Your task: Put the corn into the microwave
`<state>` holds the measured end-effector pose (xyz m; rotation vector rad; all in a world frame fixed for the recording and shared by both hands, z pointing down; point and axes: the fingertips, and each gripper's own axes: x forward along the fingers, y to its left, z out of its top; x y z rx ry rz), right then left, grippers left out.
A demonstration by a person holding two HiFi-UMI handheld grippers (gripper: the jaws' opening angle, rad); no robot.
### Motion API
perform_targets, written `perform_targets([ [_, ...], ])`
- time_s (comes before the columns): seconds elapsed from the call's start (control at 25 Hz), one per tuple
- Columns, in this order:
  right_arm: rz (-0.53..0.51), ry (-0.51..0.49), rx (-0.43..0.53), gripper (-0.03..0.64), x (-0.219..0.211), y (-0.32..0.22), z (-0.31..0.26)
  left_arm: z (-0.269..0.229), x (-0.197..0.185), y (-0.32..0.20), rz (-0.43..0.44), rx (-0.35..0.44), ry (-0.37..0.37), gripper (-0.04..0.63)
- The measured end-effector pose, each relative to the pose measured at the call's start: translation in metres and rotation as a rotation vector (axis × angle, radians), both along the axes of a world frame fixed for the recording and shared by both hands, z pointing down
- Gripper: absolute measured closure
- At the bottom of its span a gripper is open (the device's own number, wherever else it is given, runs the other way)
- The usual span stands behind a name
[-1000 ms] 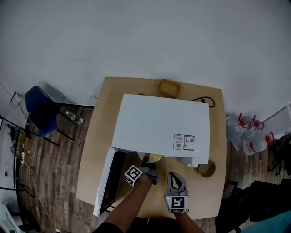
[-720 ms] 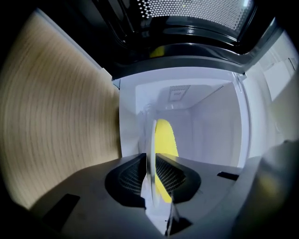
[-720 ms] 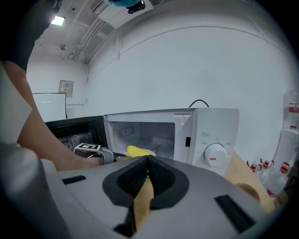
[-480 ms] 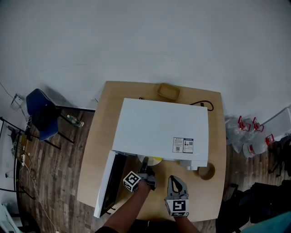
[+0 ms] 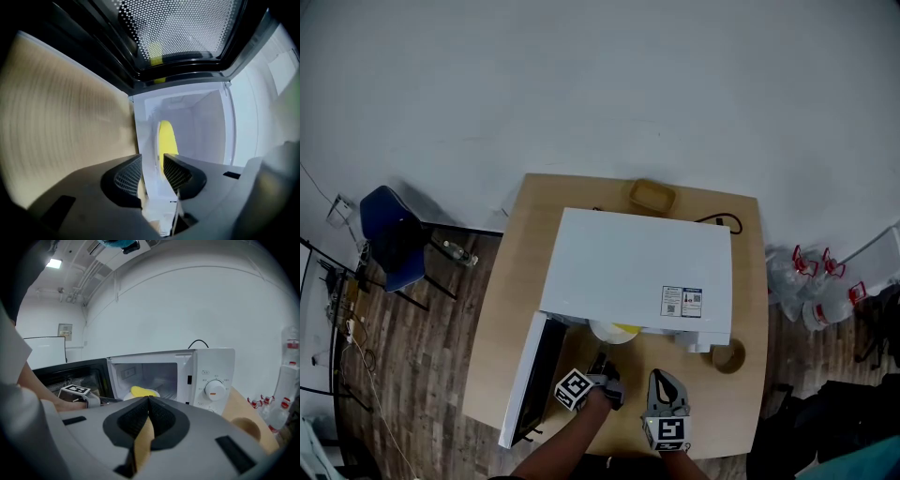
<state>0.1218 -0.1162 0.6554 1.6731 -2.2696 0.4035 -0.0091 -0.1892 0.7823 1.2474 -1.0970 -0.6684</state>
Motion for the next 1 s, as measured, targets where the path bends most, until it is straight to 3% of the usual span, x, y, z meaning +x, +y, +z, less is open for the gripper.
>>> perform_targets([
  [0.16, 0.0, 0.004, 0.0, 0.558, -0.002, 0.002, 0.0, -0.003, 0.004, 0.0, 0.016, -0.009, 0.001, 0.541],
  [0.32, 0.006, 0.006, 0.001, 0.558, -0.002, 0.004, -0.001, -0.006, 0.008, -0.006, 0.039, -0.012, -0.005, 0.572],
  [1.0, 0.024, 0.012, -0.024, 0.558, 0.017, 0.001, 0.004, -0.003, 0.02, -0.046, 0.033, -0.04, -0.004, 0.573],
])
